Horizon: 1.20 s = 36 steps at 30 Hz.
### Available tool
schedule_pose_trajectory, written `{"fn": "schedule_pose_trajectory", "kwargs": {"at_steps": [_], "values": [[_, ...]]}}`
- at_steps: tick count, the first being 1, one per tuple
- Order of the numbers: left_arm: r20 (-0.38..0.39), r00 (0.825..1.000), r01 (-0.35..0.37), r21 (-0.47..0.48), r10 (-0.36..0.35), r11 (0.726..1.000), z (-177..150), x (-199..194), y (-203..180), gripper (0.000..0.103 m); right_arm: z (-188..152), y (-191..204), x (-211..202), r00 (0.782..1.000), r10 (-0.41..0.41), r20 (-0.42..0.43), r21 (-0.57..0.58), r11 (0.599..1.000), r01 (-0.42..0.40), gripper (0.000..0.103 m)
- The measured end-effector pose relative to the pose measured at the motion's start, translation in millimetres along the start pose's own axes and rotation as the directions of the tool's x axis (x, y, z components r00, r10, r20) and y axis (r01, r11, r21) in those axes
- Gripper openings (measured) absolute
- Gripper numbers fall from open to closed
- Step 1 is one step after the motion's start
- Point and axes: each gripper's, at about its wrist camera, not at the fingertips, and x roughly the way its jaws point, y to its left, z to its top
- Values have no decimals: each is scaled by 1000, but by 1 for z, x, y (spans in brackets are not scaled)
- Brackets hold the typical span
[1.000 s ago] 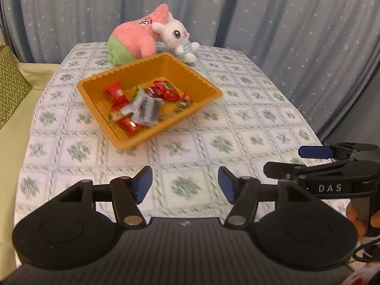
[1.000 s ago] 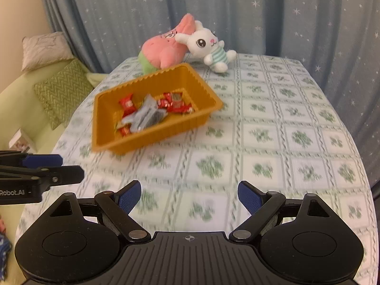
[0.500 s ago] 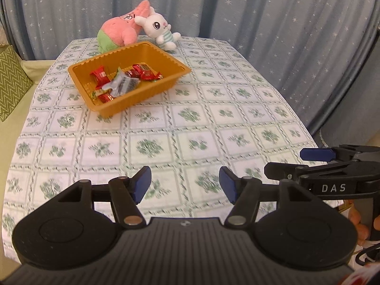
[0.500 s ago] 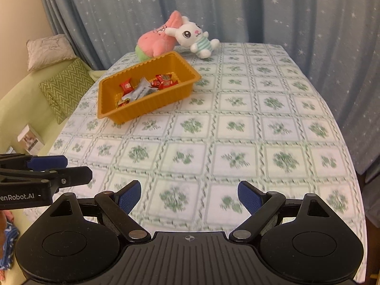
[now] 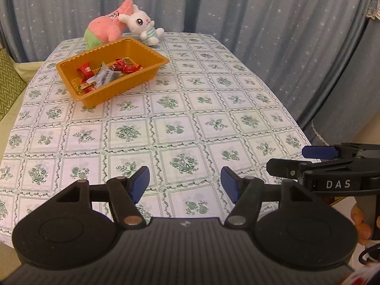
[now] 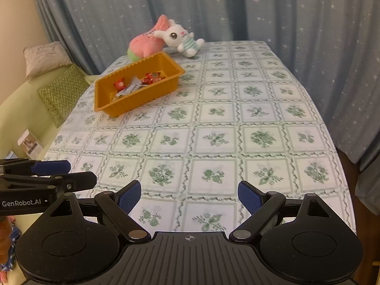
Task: Organize snacks
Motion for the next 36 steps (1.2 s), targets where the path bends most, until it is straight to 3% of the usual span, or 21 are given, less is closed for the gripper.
{"fn": "schedule_pose_trajectory", "kwargs": {"at_steps": [36], "values": [[7, 1000, 5, 2, -5, 1000, -2, -2, -5, 64, -3, -3, -2, 1000, -3, 3, -4, 1000, 3, 88]]}}
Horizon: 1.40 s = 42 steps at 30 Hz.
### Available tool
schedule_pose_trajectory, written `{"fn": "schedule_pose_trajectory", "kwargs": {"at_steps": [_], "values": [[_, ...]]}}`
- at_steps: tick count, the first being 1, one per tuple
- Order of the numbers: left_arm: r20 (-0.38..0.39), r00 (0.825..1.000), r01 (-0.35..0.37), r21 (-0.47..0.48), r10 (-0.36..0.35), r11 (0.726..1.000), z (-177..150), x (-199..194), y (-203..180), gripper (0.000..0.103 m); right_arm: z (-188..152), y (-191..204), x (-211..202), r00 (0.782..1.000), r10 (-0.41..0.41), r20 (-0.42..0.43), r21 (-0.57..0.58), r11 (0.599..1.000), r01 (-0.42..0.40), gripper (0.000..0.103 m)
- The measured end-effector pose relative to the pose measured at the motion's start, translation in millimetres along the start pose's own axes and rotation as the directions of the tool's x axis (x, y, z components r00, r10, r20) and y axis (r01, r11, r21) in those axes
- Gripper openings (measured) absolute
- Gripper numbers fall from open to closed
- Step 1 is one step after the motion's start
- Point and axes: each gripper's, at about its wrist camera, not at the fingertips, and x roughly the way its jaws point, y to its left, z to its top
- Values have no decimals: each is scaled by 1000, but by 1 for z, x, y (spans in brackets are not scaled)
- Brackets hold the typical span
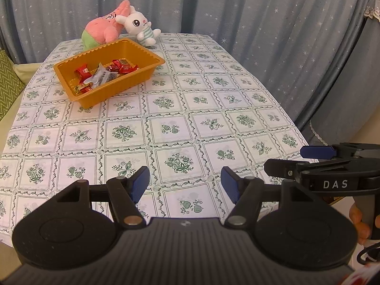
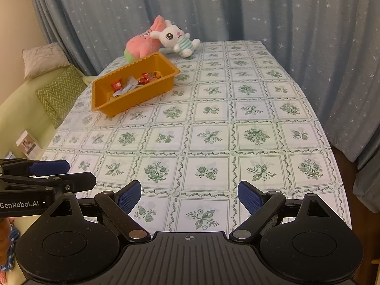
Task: Organize snacks
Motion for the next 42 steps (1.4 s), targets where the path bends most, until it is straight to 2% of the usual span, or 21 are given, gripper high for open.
{"fn": "schedule_pose_trajectory", "kwargs": {"at_steps": [42], "values": [[-2, 1000, -24, -30, 24, 999, 5, 8, 9, 64, 9, 4, 17, 1000, 23, -18, -11, 1000, -23, 88]]}}
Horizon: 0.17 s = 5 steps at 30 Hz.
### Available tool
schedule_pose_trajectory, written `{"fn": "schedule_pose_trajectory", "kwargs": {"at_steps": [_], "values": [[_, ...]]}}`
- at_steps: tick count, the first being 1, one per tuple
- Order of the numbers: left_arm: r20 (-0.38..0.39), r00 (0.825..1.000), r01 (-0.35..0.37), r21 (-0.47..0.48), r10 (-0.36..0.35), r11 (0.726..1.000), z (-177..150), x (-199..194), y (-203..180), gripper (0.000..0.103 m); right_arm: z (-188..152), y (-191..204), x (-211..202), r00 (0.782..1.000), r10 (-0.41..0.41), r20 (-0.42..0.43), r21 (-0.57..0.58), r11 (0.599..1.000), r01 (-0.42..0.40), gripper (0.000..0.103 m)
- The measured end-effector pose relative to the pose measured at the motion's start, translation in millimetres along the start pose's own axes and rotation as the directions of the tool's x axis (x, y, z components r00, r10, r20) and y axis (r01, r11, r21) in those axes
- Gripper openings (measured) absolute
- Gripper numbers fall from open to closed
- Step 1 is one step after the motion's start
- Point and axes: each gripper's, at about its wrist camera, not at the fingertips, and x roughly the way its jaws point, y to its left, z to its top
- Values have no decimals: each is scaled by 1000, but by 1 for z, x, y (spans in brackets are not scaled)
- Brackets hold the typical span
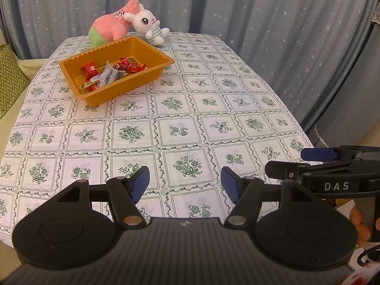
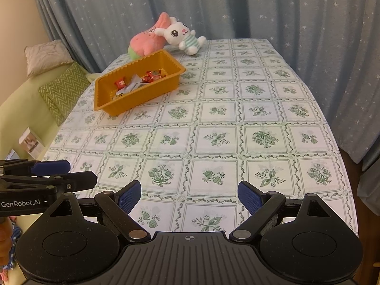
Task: Organize snacks
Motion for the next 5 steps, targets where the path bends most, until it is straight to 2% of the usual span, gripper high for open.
{"fn": "schedule_pose_trajectory", "kwargs": {"at_steps": [5], "values": [[-6, 1000, -11, -6, 11, 1000, 1, 3, 3, 64, 2, 0, 6, 1000, 7, -12, -3, 1000, -7, 88]]}}
